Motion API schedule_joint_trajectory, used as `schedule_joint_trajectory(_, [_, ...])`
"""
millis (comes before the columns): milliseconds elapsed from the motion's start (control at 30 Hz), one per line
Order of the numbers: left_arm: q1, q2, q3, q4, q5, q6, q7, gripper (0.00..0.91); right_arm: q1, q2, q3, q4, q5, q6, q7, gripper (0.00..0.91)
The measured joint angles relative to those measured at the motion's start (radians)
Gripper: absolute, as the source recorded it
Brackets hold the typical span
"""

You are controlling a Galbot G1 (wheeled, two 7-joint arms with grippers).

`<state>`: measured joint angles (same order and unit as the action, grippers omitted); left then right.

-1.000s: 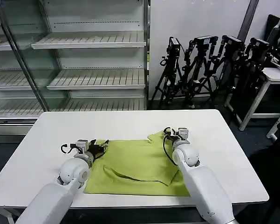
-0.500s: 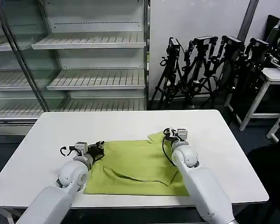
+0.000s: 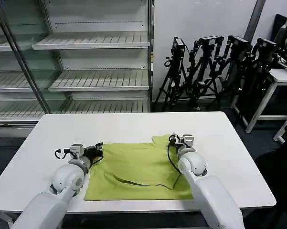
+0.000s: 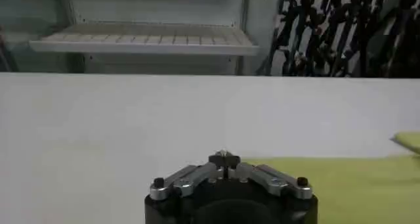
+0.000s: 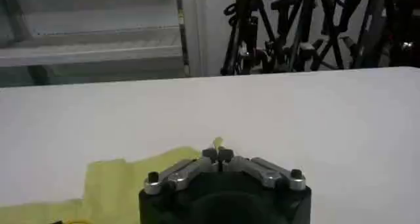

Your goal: Fold and organize the clothes.

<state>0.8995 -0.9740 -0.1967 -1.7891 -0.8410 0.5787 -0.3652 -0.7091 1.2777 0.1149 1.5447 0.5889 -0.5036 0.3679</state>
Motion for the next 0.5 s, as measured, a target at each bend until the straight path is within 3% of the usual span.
schedule_joint_trajectory(500, [0.109, 0.044, -0.075, -0.154, 0.003, 0.000, 0.019, 0.050, -0.111, -0.084, 0.055, 0.244, 0.004, 0.006, -0.005, 0.000])
